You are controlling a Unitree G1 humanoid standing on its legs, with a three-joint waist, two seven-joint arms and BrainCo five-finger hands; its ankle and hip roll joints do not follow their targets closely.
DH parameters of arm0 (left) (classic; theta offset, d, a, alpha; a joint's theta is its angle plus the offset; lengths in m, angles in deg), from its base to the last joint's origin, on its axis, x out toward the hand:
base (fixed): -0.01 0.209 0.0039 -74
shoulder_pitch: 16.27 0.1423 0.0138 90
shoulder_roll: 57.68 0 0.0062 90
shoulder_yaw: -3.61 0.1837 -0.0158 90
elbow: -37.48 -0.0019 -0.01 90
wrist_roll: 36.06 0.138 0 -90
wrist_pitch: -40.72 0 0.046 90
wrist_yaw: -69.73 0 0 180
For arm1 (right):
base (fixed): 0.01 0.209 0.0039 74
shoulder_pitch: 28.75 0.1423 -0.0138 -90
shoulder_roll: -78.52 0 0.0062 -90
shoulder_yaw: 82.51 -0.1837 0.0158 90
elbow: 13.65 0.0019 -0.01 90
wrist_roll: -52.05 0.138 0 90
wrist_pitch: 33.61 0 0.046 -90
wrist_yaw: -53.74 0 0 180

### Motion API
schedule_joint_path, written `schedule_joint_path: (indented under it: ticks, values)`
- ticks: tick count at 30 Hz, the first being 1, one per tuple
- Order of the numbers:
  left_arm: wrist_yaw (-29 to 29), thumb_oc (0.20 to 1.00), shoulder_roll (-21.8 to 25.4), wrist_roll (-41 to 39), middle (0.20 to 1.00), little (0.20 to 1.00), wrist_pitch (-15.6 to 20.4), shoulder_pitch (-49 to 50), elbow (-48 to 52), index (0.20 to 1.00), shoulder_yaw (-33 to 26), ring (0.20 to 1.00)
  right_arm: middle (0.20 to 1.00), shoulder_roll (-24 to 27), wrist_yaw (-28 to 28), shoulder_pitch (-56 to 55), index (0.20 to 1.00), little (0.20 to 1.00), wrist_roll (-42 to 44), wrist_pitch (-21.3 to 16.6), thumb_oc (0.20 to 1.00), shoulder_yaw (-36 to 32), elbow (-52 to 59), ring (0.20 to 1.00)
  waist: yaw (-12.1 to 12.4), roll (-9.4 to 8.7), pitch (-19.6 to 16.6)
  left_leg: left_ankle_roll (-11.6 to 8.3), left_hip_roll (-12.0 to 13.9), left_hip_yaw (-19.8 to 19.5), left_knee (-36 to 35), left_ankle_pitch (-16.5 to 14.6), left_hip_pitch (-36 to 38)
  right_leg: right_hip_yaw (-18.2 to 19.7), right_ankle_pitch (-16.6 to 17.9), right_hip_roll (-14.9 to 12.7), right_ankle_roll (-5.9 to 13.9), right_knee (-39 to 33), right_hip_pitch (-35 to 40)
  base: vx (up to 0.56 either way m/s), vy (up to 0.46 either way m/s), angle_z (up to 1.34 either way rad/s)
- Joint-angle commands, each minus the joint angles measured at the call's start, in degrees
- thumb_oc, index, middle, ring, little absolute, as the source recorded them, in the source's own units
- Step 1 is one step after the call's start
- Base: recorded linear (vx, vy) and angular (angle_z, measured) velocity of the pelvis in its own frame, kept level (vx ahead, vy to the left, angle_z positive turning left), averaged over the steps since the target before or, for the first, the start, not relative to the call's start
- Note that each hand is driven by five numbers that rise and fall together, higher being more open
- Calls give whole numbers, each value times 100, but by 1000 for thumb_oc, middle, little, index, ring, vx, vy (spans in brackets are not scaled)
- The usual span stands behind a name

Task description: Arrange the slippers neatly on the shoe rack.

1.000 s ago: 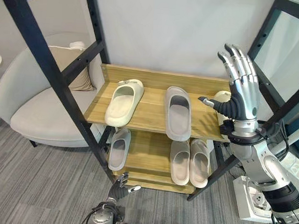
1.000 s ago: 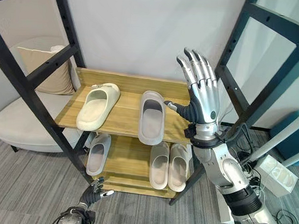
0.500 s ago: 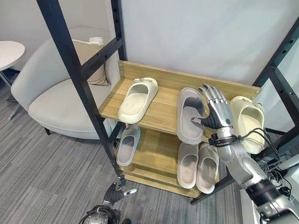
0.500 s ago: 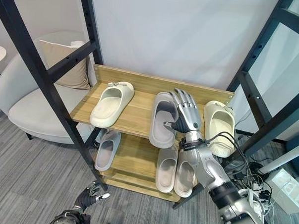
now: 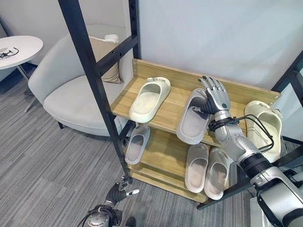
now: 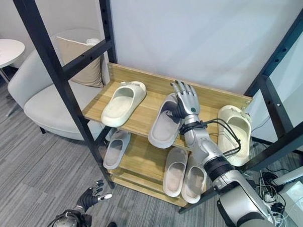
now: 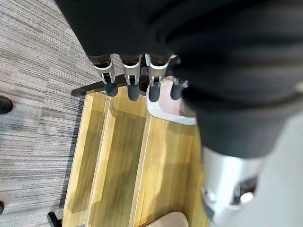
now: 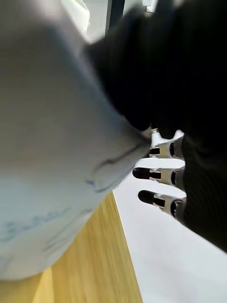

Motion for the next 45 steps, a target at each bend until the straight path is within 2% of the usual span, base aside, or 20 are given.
schedule_joint_path:
  ticks: [1,5,8,10,11,13,15,16,17,20,21,24,26,28,30,33,37,43,45]
  values:
    - [20,1000,105,-103,1000,1000,272,-407,84,1000,172,1000,200,181,9,417,200,200,153,59,200,120,-142,200,160,-136,78,197,-38,-205,-34,-623,269,32,-609,-233,230,123,348,0,0,0]
    - [15,1000,114,-84,1000,1000,259,-345,105,1000,146,1000,200,168,-80,206,200,200,372,19,200,24,-89,200,128,-124,55,193,-39,-202,-34,-637,305,27,-627,-218,220,126,372,0,0,0]
    - [-17,1000,117,-54,1000,1000,220,-330,86,1000,83,1000,200,217,-23,-27,200,200,597,-33,200,-247,357,200,79,-90,47,191,-32,-186,-34,-640,326,30,-634,-220,213,118,375,0,0,0]
    - [-83,1000,82,8,1000,1000,183,-330,59,1000,-45,1000,200,266,137,-476,200,200,681,-101,200,-783,1391,200,2,-50,39,199,-26,-178,-34,-592,309,60,-607,-215,199,137,318,-43,-9,0]
    - [-84,1000,87,7,1000,1000,182,-327,60,1000,-34,1000,200,272,123,-502,200,200,675,-89,200,-801,1421,200,11,-53,32,199,-26,-179,-34,-592,308,59,-608,-215,198,138,316,-42,-16,2]
    - [-141,1000,58,74,1000,1000,146,-331,39,1000,-148,1000,200,271,261,-917,200,200,704,-186,200,-1269,2310,200,-56,-13,24,198,-25,-168,-34,-583,312,77,-617,-210,193,140,305,0,0,0]
    - [-175,1000,-1,187,1000,1000,115,-269,73,1000,-306,1000,200,180,436,-1476,200,200,737,-415,200,-1878,3458,200,-165,36,15,199,-13,-150,-34,-570,303,90,-625,-207,178,145,285,0,0,0]
    - [-175,1000,6,188,1000,1000,115,-263,75,1000,-295,1000,200,179,416,-1513,200,200,732,-401,200,-1901,3497,200,-156,32,6,198,-13,-152,-34,-570,302,88,-626,-207,178,146,284,-47,-42,-2]
    - [-217,1000,-51,296,1000,1000,91,-220,116,1000,-414,1000,200,81,558,-1904,200,200,853,-684,200,-2264,4384,200,-283,68,7,187,-2,-128,-34,-547,286,108,-629,-195,164,151,256,-32,-26,-3]
    - [-245,1000,-78,340,1000,1000,83,-191,117,1000,-434,1000,200,-3,584,-2052,200,200,1026,-853,200,-2344,4817,200,-335,83,0,179,9,-109,-34,-537,282,117,-625,-190,163,153,236,-29,-22,-2]
    - [-265,1000,-84,359,1000,1000,75,-188,120,1000,-448,1000,200,-98,545,-2148,200,200,1312,-1040,200,-2352,5096,200,-369,94,4,170,21,-93,-34,-525,276,129,-622,-188,162,152,230,-24,-20,-13]
    - [-315,1000,-104,359,1000,1000,35,-214,96,1000,-423,1000,200,-369,273,-2271,200,200,2454,-1611,200,-2106,5688,200,-446,96,20,150,42,-53,-34,-502,266,142,-626,-178,152,164,210,-34,-26,-11]
    - [-376,1000,-131,320,1000,1000,33,-266,51,1000,-392,1000,200,-527,-121,-2206,200,200,3106,-1910,200,-1636,6203,200,-489,104,32,130,68,-4,-34,-480,263,144,-625,-175,151,180,187,-33,-37,-5]
    - [-429,1000,-174,248,1000,1000,59,-306,1,1000,-336,1000,200,-676,-483,-2008,200,200,3625,-2054,200,-1093,6497,200,-496,120,51,108,92,27,-34,-469,264,153,-631,-173,141,197,173,-19,-18,0]
    - [-456,1000,-198,253,1000,1000,65,-337,-82,1000,-316,1000,200,-776,-594,-1895,200,200,3810,-2119,200,-873,6529,200,-491,118,60,102,101,35,-34,-468,268,145,-630,-174,142,202,175,-11,-7,-2]
    - [-563,1000,-260,171,1000,1000,97,-452,-216,1000,-292,1000,200,-1145,-945,-1485,200,200,4449,-2104,200,-102,6285,200,-412,125,77,96,106,36,-34,-455,258,134,-637,-172,128,237,168,0,0,0]
    - [-638,1000,-275,115,1000,1000,133,-490,-274,1000,-296,1000,200,-1429,-1193,-1380,200,200,4887,-2121,200,311,6068,200,-332,124,111,95,103,-1,-34,-445,252,120,-654,-176,117,282,156,-6,5,0]
    - [-713,1000,-319,2,1000,1000,232,-519,-418,1000,-350,1000,200,-1717,-1507,-1377,200,200,4606,-1882,200,898,5260,200,-175,103,187,105,103,-90,-34,-429,241,49,-692,-183,112,358,154,-22,13,8]
    - [-731,1000,-347,-28,1000,1000,270,-530,-535,1000,-376,1000,200,-1739,-1599,-1415,200,200,4205,-1756,200,1081,4898,200,-110,82,201,101,114,-118,-34,-422,237,9,-704,-187,114,373,166,-21,12,14]
